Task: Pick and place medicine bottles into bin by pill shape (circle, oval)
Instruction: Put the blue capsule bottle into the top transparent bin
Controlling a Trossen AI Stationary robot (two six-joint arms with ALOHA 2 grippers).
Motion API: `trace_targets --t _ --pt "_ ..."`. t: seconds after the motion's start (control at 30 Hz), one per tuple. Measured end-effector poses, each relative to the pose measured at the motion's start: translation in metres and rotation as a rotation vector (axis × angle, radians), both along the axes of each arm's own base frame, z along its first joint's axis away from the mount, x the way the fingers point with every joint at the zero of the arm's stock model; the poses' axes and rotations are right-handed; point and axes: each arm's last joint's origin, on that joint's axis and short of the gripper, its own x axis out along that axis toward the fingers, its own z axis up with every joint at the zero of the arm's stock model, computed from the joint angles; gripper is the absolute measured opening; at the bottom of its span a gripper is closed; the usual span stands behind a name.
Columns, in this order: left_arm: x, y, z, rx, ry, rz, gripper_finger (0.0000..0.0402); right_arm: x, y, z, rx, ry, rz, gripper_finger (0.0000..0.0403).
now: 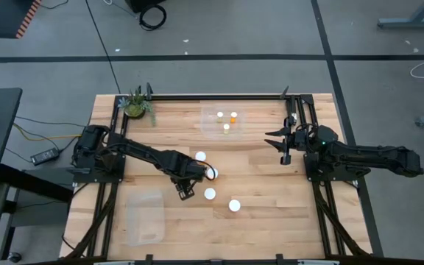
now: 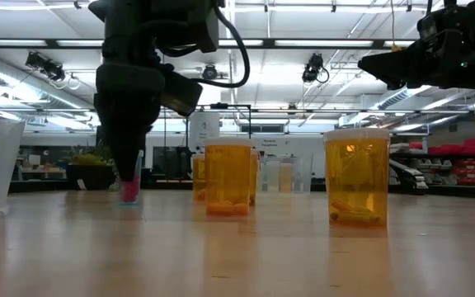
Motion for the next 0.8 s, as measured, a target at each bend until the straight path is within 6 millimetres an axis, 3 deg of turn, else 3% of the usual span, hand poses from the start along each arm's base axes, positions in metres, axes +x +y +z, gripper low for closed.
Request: trace_targets --t 0.43,0.8 --pt "0.011 0.01 0.014 0.008 -0.044 -0.061 0.0121 0.0 0.0 0.0 0.0 0.0 0.001 0.0115" --pt "0.032 0.036 0.051 0.022 -0.14 -0.079 0.0128 0.0 0.0 0.0 0.0 0.0 0.0 0.0115"
